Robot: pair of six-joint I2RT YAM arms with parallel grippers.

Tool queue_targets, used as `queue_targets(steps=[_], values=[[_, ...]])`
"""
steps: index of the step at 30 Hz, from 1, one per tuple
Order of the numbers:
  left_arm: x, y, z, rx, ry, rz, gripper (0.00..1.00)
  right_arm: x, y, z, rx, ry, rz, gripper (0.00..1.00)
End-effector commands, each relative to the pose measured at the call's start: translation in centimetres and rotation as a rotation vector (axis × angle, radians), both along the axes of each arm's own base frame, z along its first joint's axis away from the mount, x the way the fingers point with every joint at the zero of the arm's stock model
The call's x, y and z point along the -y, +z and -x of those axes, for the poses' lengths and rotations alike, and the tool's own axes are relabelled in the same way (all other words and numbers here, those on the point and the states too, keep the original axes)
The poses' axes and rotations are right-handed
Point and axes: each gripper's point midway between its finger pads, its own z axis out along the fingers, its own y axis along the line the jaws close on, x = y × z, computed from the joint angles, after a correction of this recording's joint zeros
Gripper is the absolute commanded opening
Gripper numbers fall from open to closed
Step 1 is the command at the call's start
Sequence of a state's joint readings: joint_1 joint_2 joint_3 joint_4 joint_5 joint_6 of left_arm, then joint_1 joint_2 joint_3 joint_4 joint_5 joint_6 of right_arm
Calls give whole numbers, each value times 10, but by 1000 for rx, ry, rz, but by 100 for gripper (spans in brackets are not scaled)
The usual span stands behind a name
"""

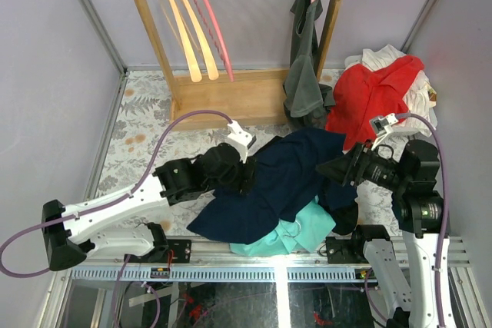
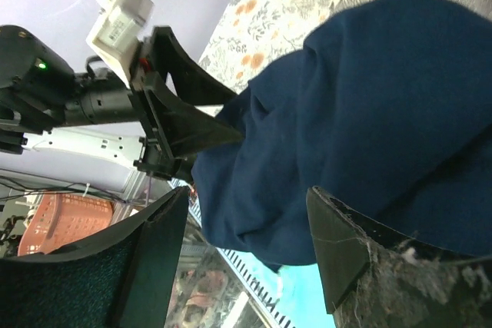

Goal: Place the t-shirt on the hanger
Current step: Pick up the hanger from the bin.

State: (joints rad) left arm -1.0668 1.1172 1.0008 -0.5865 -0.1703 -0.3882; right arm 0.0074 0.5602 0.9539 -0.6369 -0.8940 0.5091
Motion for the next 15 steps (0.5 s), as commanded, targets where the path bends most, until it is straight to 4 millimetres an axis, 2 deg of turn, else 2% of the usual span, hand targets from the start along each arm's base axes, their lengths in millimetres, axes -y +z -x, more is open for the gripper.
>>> queue_targets(steps=[1, 5, 9, 12, 15], values=[[-14, 24, -28, 121, 123, -20, 62, -8, -4, 7, -9, 64, -44, 69], [-20, 62, -28, 159, 152, 21, 65, -7, -15, 1, -28, 58, -29, 68], [-22, 91, -12, 180, 165, 28, 65, -8, -17, -1, -37, 65, -26, 65], [-13, 91, 14, 149, 128, -12, 64, -7, -28, -2, -79, 58, 1, 65], [6, 74, 58, 115, 52, -92, 63, -8, -45, 1, -131, 68, 11, 65]])
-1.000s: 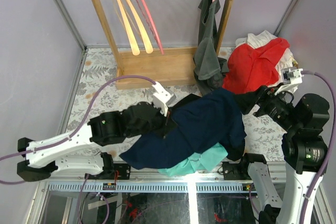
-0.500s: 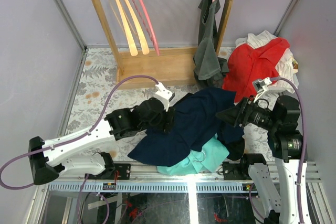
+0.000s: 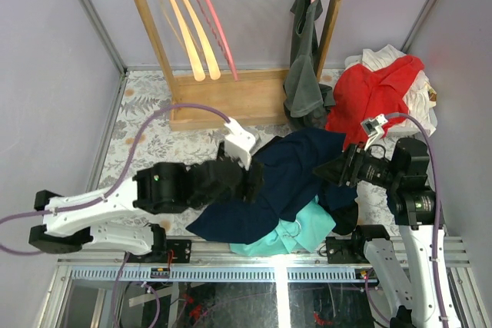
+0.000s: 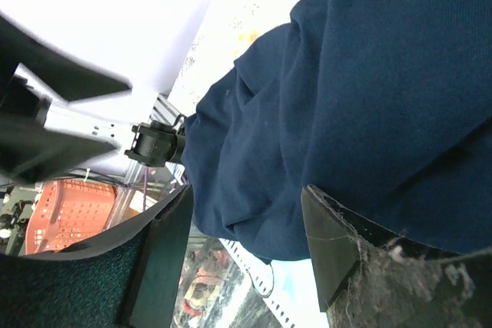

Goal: Place the t-shirt on the hanger
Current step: Pick up the hanger from the bin.

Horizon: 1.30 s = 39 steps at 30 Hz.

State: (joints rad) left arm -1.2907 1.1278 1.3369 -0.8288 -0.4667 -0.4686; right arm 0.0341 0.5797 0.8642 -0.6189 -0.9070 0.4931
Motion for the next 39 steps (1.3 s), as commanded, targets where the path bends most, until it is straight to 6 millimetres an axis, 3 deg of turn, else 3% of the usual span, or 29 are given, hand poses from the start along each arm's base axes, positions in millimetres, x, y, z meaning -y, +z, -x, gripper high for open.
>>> queue_targets(steps=[1, 5, 9, 11, 15, 19, 25, 27, 29, 33, 35, 39], values=[[10, -35, 59, -45, -46, -178, 63, -3, -18, 6, -64, 27, 5, 65], [22, -71, 113, -62, -113, -311, 64, -3, -25, 5, -72, 25, 4, 64], [32, -99, 141, -26, -179, -397, 66, -3, -25, 3, -72, 24, 5, 64], [40, -112, 142, 5, -190, -429, 66, -3, -27, 0, -77, 23, 6, 64], [47, -122, 120, 68, -133, -450, 67, -4, -28, 1, -77, 27, 3, 64], [61, -135, 128, 18, -192, -399, 67, -4, -28, 1, -74, 29, 3, 64], [65, -170, 132, 9, -190, -464, 65, -5, -31, -1, -78, 30, 2, 63], [66, -179, 123, 26, -167, -486, 60, -5, -31, -2, -77, 30, 1, 63], [65, -185, 113, 26, -141, -499, 48, -5, -30, -1, -72, 32, 1, 63], [67, -190, 101, 9, -132, -478, 14, -5, -27, 0, -65, 32, 0, 63], [65, -179, 99, 18, -115, -462, 5, -5, -25, 0, -61, 31, 1, 63], [58, -143, 98, 16, -99, -406, 3, -3, -14, 3, -35, 18, 6, 63]])
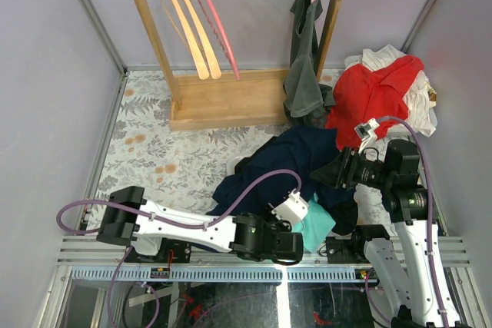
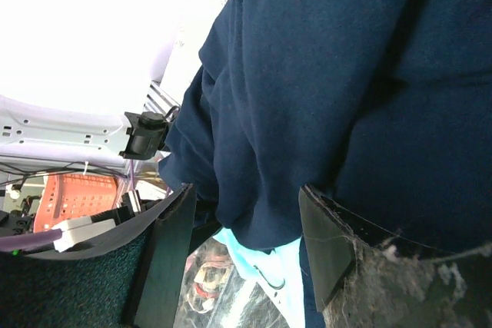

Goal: Place the t-shirt on the hanger
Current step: Pick up the hanger from the bin.

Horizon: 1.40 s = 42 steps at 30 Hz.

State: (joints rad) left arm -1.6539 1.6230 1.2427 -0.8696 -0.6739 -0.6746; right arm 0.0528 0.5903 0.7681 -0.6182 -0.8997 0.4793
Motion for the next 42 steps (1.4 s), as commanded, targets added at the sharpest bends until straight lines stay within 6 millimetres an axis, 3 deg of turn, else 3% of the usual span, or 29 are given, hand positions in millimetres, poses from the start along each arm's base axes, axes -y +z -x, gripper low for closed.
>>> queue_targets(steps=[1, 6, 13, 20, 30, 33, 38, 42], values=[[3, 48, 14, -8, -7, 147, 3, -1, 25, 5, 65, 0, -7, 63], [-7, 98, 10, -4, -10, 293, 3, 0, 42, 11, 100, -6, -4, 63], [-12, 142, 8, -46, -60, 468, 2, -1, 56, 18, 141, 11, -15, 67], [-20, 165, 9, -105, -120, 623, 3, -12, 70, 16, 169, 51, -139, 68], [-28, 179, 8, -132, -136, 679, 1, -16, 95, -13, 178, 25, -226, 69], [-34, 196, 9, -141, -131, 704, 1, -15, 103, -19, 212, 38, -170, 69], [-53, 240, 8, -148, -127, 790, 0, -6, 117, -26, 268, 23, -36, 69], [-67, 261, 8, -150, -128, 860, 0, -1, 130, -21, 310, 16, 25, 67]])
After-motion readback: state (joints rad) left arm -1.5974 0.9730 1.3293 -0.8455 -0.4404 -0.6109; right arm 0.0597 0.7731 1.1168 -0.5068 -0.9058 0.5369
